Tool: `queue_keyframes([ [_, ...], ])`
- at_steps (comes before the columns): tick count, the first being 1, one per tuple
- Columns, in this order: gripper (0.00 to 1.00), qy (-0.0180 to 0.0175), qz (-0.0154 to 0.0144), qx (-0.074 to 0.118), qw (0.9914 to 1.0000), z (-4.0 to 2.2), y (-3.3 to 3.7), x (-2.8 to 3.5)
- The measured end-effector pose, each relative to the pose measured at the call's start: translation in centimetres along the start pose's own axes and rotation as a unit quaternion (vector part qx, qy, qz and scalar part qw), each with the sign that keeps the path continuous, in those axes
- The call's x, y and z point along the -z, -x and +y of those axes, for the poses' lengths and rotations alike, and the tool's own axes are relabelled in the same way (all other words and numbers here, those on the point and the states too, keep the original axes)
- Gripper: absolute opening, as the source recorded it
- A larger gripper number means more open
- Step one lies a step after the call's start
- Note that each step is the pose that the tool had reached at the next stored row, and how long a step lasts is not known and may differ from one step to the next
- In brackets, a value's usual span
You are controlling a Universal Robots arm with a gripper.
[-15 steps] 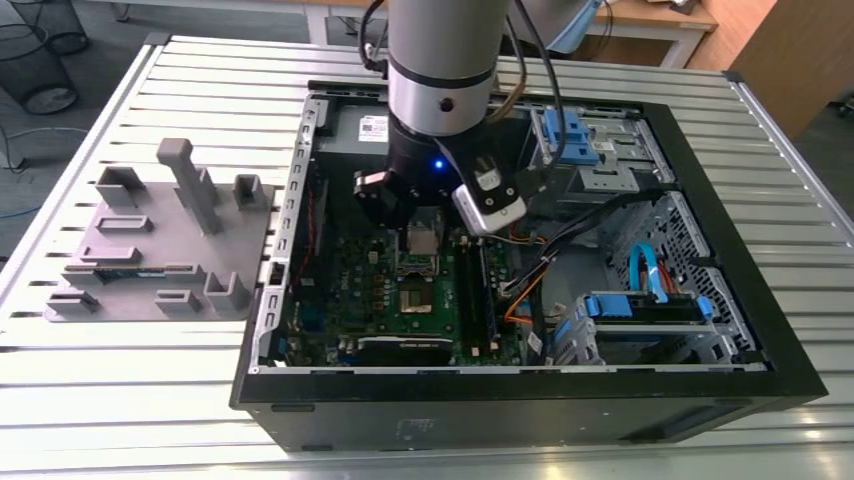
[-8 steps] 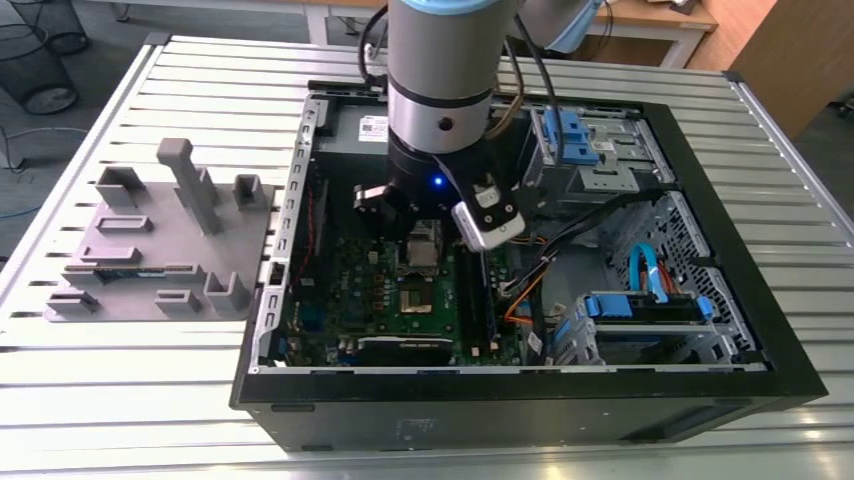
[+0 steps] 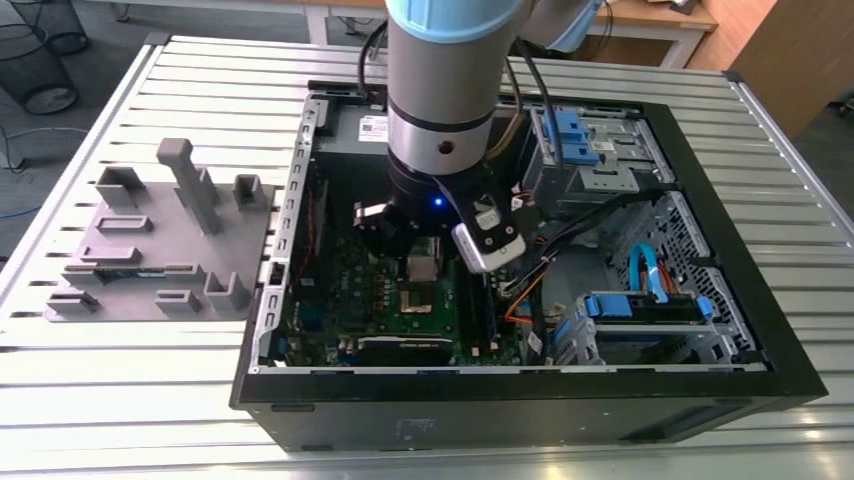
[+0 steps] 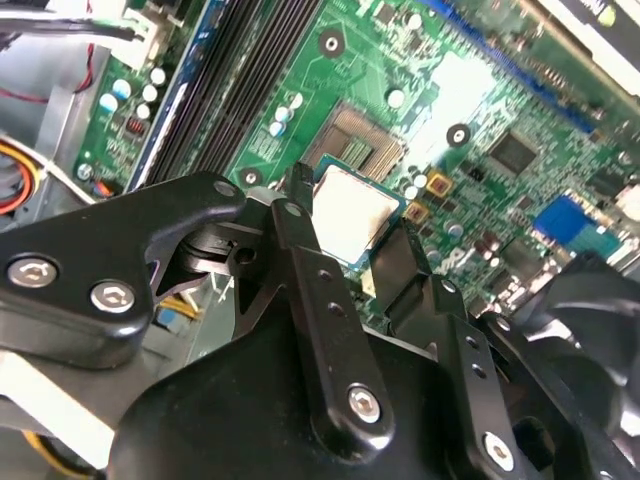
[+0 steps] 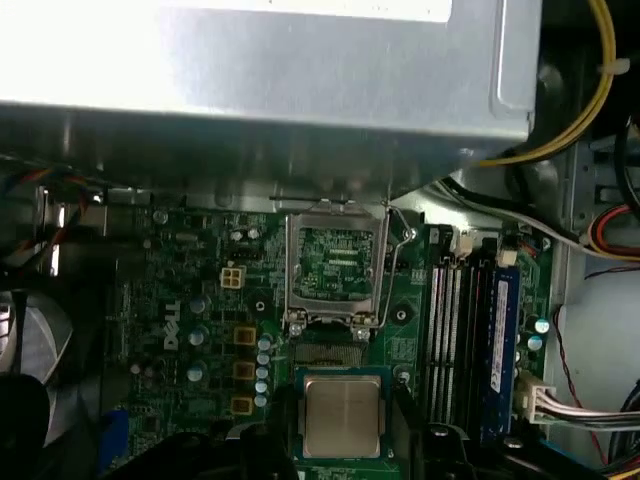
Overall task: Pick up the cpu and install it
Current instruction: 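Place the cpu into insertion slot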
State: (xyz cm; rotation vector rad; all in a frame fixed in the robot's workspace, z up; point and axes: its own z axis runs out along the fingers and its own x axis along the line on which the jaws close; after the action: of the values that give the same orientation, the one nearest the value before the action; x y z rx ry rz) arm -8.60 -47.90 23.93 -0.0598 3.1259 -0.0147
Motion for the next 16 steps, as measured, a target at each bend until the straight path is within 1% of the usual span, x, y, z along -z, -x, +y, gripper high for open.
queue_keyframes([
  [2,0.47,0.0001,0.0000,0.000,1.00000,-0.36,0.00,-0.18],
  [3,0.47,0.0001,0.0000,0.000,1.00000,-0.44,0.02,-0.25],
  [7,0.47,0.0003,-0.0001,0.000,1.00000,-0.45,0.03,-0.35],
  [12,0.47,0.0002,0.0000,0.000,1.00000,-0.45,0.09,-1.14],
  [14,0.47,0.0002,0.0000,0.000,1.00000,-0.45,0.18,-1.29],
  [16,0.47,0.0000,0.0000,0.000,1.00000,-0.46,0.19,-1.30],
])
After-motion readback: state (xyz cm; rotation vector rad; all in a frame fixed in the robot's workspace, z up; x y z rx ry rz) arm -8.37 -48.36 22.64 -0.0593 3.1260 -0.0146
